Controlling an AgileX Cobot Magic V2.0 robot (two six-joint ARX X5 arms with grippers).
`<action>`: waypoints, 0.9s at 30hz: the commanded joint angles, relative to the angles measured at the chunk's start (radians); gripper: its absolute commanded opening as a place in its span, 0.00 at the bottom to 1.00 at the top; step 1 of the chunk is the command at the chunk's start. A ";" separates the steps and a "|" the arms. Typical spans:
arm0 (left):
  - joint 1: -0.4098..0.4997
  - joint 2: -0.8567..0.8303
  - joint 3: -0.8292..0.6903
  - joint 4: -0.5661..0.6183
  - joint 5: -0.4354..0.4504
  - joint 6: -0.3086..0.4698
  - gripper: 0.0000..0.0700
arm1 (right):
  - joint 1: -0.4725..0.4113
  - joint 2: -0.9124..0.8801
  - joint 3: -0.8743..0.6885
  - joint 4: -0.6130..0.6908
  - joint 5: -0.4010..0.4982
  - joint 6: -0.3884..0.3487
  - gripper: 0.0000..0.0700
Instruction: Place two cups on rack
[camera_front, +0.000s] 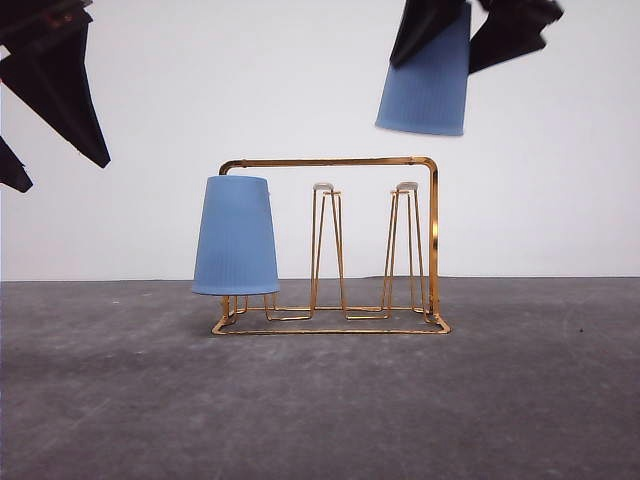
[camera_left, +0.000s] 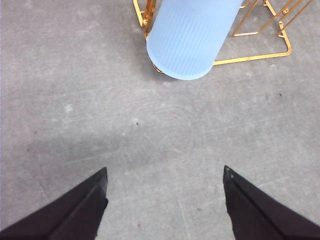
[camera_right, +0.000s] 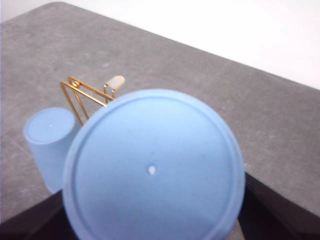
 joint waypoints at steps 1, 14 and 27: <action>-0.004 0.009 0.012 0.013 -0.005 0.000 0.60 | 0.005 0.044 0.018 0.017 0.000 -0.011 0.55; -0.004 0.009 0.012 0.049 -0.005 -0.003 0.60 | 0.005 0.306 0.018 0.033 0.001 -0.011 0.68; -0.004 0.009 0.012 0.022 -0.003 -0.018 0.62 | 0.000 0.258 0.134 -0.277 0.005 0.024 0.85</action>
